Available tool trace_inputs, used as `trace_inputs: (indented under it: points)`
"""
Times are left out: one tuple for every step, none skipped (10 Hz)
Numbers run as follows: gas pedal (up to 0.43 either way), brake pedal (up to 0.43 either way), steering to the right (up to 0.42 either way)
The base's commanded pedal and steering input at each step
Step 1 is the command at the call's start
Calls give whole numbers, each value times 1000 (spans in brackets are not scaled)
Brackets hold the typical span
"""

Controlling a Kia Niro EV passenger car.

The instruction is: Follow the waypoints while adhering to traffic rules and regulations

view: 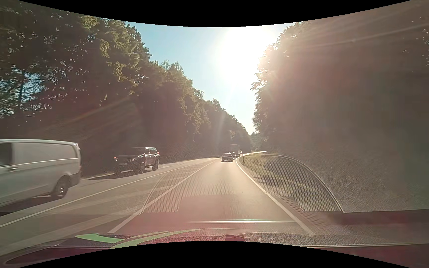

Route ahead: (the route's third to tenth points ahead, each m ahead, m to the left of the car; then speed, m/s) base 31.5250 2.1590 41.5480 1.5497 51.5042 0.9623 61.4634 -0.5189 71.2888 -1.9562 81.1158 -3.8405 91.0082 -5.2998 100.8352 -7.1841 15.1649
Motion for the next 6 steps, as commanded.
trace_inputs:
  points:
    - [248,0,5]
    - [248,0,6]
    - [248,0,7]
    - [248,0,7]
    - [240,0,8]
    - [228,0,8]
